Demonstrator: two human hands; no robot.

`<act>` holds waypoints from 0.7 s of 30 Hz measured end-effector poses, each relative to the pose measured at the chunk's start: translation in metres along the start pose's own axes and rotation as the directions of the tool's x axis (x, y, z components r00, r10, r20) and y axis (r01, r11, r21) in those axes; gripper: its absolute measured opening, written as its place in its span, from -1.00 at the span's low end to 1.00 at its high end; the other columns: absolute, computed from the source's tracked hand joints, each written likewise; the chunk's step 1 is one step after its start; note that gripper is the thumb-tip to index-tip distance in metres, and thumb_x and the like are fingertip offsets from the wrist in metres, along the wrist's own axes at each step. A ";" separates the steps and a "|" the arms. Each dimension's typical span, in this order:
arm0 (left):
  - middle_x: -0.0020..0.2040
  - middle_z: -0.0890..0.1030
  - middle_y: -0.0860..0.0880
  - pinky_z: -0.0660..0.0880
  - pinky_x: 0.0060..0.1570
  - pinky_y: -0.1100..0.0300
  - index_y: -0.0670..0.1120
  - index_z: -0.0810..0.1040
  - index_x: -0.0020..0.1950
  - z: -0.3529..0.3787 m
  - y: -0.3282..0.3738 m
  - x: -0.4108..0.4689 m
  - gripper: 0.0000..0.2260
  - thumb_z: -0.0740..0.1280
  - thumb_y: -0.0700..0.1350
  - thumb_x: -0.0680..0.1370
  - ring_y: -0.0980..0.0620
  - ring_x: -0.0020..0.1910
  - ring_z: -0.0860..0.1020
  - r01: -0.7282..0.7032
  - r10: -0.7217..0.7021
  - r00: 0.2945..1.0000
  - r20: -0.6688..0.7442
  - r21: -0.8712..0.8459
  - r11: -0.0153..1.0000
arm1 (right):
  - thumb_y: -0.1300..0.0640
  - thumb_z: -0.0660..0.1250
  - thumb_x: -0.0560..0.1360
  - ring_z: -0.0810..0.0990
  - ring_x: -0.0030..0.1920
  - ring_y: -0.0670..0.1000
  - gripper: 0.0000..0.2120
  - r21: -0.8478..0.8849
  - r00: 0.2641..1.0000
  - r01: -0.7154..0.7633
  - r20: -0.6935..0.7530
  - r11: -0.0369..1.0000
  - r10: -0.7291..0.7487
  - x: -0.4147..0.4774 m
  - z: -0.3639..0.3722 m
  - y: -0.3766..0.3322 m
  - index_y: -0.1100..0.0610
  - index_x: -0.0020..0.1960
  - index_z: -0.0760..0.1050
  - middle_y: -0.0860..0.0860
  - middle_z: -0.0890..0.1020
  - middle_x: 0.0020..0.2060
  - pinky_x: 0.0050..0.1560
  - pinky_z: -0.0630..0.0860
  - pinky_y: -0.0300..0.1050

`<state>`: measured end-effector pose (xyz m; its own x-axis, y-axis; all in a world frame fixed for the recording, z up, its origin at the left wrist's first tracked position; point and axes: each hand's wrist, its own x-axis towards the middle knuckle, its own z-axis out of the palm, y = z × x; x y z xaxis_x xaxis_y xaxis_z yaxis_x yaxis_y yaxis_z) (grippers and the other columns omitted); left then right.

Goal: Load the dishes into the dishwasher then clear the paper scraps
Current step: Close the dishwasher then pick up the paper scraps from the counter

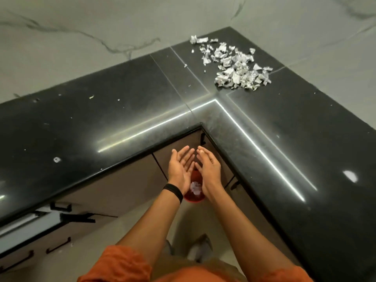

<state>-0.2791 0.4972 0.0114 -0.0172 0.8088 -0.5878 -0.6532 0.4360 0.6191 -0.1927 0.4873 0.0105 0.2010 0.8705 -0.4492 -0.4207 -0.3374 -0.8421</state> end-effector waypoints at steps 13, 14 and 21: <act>0.12 0.69 -0.12 0.54 0.05 0.14 -0.13 0.60 0.27 0.051 0.040 0.049 -0.64 0.18 0.07 0.69 0.01 0.01 0.65 -0.038 0.026 0.991 0.131 0.092 0.995 | 0.21 0.33 0.61 0.67 0.13 -0.06 -0.82 -0.106 0.965 0.263 0.026 0.959 -0.262 0.048 0.006 -0.044 0.05 0.13 0.67 -0.03 0.72 0.03 0.22 0.59 -0.01; 0.14 0.69 -0.12 0.52 0.09 0.11 -0.13 0.59 0.28 0.057 0.043 0.060 -0.64 0.19 0.07 0.68 0.00 0.03 0.64 -0.027 0.014 0.990 0.142 0.091 0.995 | 0.21 0.34 0.61 0.66 0.14 -0.06 -0.82 -0.114 0.964 0.265 0.014 0.958 -0.265 0.057 0.007 -0.047 0.05 0.13 0.67 -0.03 0.72 0.04 0.22 0.59 -0.01; 0.16 0.68 -0.13 0.51 0.20 0.05 -0.14 0.57 0.32 0.095 0.076 0.136 -0.64 0.20 0.06 0.68 -0.03 0.07 0.63 0.060 -0.086 0.973 0.216 0.126 0.990 | 0.22 0.35 0.60 0.68 0.11 -0.02 -0.83 -0.194 0.941 0.318 -0.051 0.928 -0.333 0.130 0.026 -0.077 0.06 0.11 0.67 0.00 0.72 0.02 0.19 0.61 -0.01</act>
<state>-0.2587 0.6779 0.0280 0.2033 0.8342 -0.5126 -0.5520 0.5301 0.6437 -0.1571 0.6363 0.0249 0.3747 0.9137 -0.1575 -0.1545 -0.1060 -0.9823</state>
